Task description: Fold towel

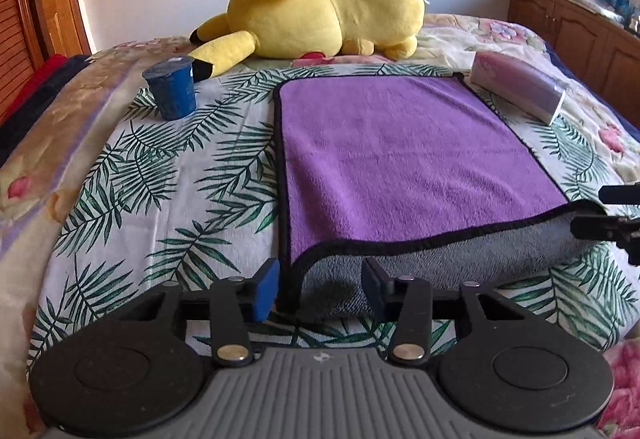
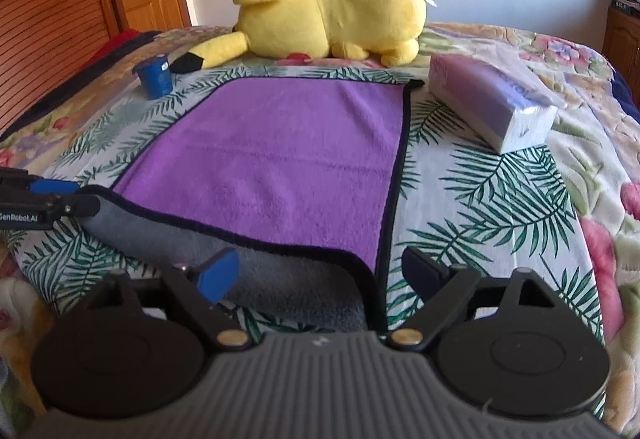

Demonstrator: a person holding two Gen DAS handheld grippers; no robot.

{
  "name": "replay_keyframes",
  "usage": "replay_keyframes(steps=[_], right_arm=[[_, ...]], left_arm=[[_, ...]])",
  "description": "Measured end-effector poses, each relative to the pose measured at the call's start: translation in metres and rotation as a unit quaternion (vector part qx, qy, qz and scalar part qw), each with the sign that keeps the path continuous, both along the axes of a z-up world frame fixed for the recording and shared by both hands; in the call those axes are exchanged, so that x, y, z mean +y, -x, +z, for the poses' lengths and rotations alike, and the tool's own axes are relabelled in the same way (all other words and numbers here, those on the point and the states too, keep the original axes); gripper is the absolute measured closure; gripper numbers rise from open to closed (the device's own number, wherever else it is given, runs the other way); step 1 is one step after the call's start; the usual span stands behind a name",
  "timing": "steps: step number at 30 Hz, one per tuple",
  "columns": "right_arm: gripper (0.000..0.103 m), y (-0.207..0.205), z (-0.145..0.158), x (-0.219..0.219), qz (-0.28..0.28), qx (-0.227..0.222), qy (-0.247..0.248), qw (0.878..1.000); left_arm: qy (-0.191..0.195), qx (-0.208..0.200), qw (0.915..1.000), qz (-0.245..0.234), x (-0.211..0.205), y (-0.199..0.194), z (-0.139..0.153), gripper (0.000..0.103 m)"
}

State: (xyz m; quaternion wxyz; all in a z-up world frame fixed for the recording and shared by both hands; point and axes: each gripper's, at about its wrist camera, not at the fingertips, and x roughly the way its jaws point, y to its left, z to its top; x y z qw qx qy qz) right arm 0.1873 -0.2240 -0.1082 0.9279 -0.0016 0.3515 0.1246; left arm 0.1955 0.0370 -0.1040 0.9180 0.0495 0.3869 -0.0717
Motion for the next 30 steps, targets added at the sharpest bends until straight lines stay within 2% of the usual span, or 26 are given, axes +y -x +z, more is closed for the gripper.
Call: replay_keyframes(steps=[7, 12, 16, 20, 22, 28, 30], right_arm=[[0.021, -0.0047, -0.0041, -0.0051, -0.001, 0.021, -0.004, 1.000], [0.032, -0.0063, -0.0067, -0.0046, 0.005, 0.037, -0.007, 0.999], [0.049, -0.0071, -0.0066, -0.0045, 0.007, 0.044, -0.005, 0.999], [0.060, -0.0087, -0.0071, -0.0068, 0.004, 0.052, -0.002, 0.999], [0.074, -0.0097, -0.0082, -0.0083, 0.002, 0.057, -0.002, 0.998], [0.085, -0.0102, -0.0099, -0.0085, 0.007, 0.060, 0.005, 0.998], [0.099, -0.0099, -0.0099, -0.0080, 0.014, 0.060, 0.004, 0.998]], left_arm=[[-0.001, 0.011, 0.9999, 0.003, 0.0010, -0.0001, -0.0046, 0.062], [-0.006, 0.013, 0.9999, 0.004, 0.0002, 0.0002, -0.0072, 0.072], [-0.007, 0.011, 0.9999, 0.007, 0.0005, 0.0008, -0.0059, 0.081], [-0.009, 0.010, 0.9999, 0.005, 0.0000, 0.0014, -0.0058, 0.087], [-0.011, 0.010, 0.9999, 0.000, -0.0009, 0.0017, -0.0062, 0.090], [-0.015, 0.008, 0.9998, -0.007, -0.0031, 0.0028, -0.0080, 0.093], [-0.013, 0.007, 0.9999, -0.007, -0.0026, 0.0030, -0.0075, 0.096]])
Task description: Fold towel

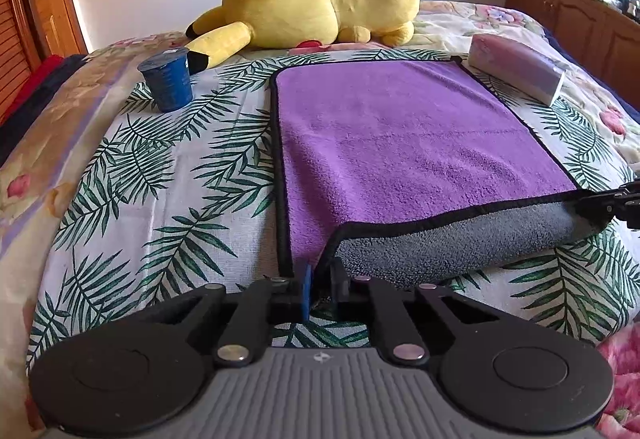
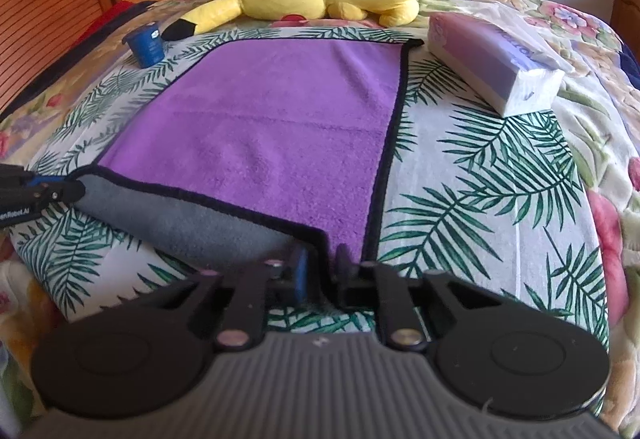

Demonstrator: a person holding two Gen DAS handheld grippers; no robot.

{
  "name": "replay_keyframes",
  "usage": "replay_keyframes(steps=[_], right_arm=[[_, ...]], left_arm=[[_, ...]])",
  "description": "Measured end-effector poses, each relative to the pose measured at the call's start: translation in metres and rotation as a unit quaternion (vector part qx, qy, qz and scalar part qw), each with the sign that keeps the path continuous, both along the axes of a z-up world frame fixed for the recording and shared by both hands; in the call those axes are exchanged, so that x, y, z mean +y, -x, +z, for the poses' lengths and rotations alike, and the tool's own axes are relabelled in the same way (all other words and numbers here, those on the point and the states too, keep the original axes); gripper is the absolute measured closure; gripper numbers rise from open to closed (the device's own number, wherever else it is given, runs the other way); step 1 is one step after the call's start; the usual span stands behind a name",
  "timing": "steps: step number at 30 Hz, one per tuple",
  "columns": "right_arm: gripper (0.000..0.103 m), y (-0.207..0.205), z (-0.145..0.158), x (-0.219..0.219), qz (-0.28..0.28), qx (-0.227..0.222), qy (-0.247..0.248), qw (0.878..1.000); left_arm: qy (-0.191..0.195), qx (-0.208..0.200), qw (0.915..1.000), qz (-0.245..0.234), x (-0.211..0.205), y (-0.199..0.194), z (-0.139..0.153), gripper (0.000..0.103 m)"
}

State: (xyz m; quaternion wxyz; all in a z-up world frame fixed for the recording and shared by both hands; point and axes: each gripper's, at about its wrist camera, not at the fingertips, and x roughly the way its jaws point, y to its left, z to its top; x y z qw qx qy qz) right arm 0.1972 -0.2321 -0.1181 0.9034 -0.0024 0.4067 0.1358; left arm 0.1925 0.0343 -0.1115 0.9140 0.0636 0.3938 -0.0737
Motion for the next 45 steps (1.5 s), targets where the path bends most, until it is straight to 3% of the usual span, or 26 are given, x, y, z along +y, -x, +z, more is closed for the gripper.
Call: replay_keyframes(steps=[25, 45], right_arm=[[0.099, -0.003, 0.027, -0.012, -0.007, -0.080, -0.029, 0.996], [0.099, -0.013, 0.038, -0.011, 0.002, -0.120, -0.028, 0.992]], left_arm=[[0.029, -0.088, 0.9955, -0.015, -0.005, 0.013, 0.047, 0.097], [0.021, -0.116, 0.9927, -0.026, -0.010, 0.000, 0.060, 0.097]])
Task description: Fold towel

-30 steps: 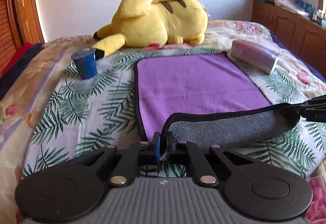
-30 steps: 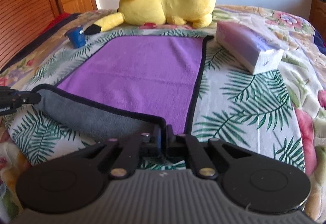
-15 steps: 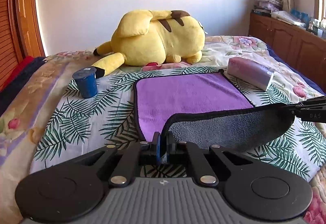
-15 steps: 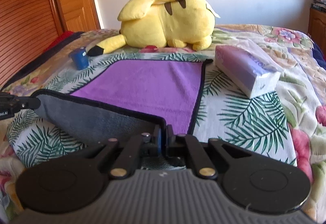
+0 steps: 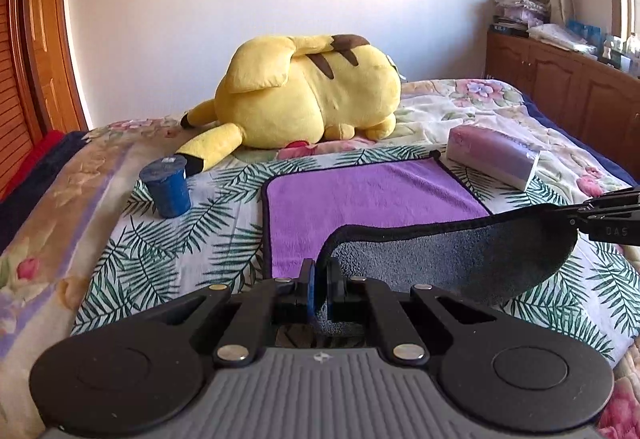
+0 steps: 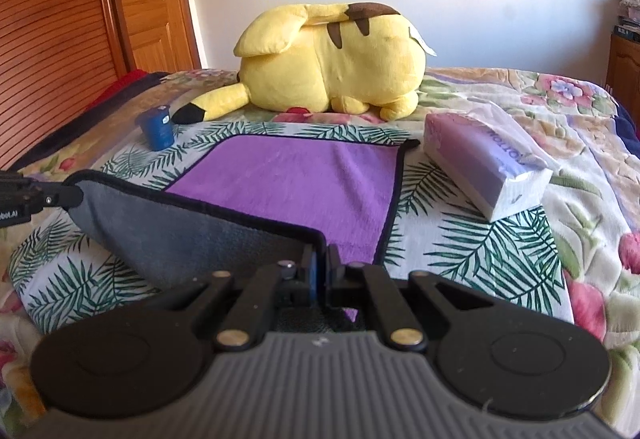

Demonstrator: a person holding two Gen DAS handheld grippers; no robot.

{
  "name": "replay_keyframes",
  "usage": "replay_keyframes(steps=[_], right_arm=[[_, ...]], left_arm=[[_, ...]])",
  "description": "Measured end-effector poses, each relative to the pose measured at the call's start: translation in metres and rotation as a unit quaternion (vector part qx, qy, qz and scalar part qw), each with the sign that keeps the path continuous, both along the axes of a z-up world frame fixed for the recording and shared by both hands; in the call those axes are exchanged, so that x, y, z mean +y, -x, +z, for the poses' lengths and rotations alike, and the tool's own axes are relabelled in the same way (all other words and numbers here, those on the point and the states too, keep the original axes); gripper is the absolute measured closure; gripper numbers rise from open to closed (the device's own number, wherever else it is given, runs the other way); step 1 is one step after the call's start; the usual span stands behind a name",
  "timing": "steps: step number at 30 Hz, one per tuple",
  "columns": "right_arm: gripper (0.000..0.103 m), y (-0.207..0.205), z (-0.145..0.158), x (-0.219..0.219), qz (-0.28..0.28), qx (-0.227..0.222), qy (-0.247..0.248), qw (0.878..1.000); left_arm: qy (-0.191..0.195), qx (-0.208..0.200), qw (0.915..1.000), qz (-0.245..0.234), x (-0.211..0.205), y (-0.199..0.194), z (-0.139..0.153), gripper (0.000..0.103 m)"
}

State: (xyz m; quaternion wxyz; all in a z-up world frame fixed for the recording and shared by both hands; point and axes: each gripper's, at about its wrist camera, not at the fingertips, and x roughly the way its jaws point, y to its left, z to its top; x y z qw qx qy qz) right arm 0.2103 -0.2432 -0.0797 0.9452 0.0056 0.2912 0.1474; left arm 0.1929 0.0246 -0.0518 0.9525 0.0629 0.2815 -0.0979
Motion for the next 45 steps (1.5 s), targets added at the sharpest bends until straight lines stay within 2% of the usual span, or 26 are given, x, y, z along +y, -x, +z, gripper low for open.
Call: replay_keyframes(steps=[34, 45], right_arm=[[0.099, -0.027, -0.010, 0.002, 0.028, -0.012, 0.023, 0.999], [0.099, -0.037, -0.010, -0.003, 0.027, -0.022, 0.011, 0.999]], left_arm=[[-0.023, -0.003, 0.9995, -0.020, -0.007, -0.037, -0.010, 0.098], [-0.022, -0.014, 0.9994, -0.021, -0.003, -0.046, -0.004, 0.098]])
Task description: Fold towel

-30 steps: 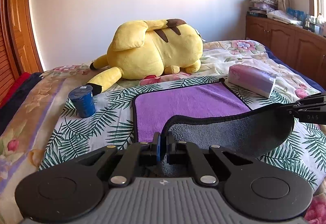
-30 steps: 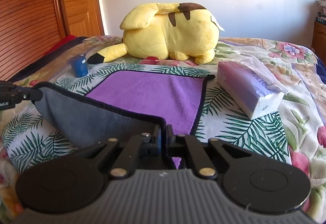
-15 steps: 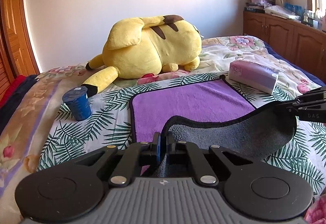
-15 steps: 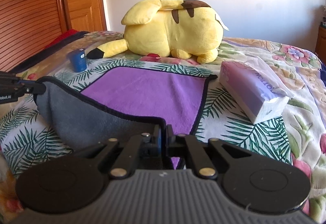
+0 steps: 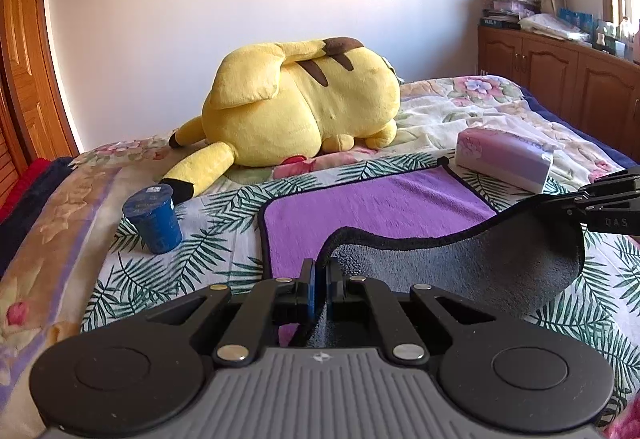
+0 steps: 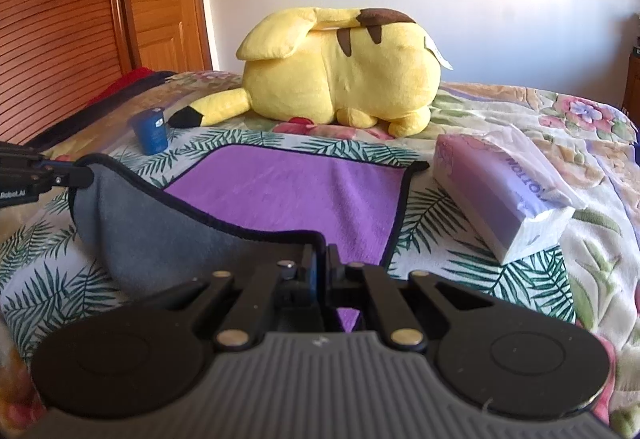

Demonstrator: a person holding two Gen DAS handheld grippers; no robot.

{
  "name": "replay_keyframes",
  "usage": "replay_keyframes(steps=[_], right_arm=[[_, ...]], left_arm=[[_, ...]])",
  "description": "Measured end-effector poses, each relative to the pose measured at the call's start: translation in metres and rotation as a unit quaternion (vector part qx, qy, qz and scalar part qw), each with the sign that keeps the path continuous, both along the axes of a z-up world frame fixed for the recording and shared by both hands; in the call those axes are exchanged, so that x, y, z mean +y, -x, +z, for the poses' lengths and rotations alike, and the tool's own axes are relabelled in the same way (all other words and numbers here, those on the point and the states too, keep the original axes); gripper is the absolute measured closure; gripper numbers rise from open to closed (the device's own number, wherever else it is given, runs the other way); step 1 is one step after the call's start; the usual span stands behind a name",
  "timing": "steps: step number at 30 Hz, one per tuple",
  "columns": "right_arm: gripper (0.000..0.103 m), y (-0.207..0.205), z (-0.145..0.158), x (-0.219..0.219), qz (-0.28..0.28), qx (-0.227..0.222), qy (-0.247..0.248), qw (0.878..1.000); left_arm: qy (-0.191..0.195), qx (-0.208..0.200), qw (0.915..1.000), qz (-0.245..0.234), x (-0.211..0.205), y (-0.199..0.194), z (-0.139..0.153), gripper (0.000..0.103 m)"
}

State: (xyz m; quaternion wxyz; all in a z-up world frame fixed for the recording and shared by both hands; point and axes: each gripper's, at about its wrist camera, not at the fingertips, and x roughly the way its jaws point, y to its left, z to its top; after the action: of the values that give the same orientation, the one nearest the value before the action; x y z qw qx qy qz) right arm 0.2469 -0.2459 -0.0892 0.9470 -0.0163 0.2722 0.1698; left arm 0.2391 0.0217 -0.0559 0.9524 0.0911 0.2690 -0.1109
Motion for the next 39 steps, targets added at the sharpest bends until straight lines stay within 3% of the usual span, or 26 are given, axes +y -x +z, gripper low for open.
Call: replay_keyframes(steps=[17, 39], right_arm=[[0.099, -0.016, 0.020, -0.001, 0.005, -0.043, -0.007, 0.999], [0.099, -0.063, 0.035, 0.004, 0.005, -0.090, 0.028, 0.996]], left_arm=[[-0.015, -0.028, 0.9994, -0.010, 0.000, -0.024, 0.007, 0.098], [-0.043, -0.069, 0.9967, -0.001, -0.010, -0.074, 0.020, 0.098]])
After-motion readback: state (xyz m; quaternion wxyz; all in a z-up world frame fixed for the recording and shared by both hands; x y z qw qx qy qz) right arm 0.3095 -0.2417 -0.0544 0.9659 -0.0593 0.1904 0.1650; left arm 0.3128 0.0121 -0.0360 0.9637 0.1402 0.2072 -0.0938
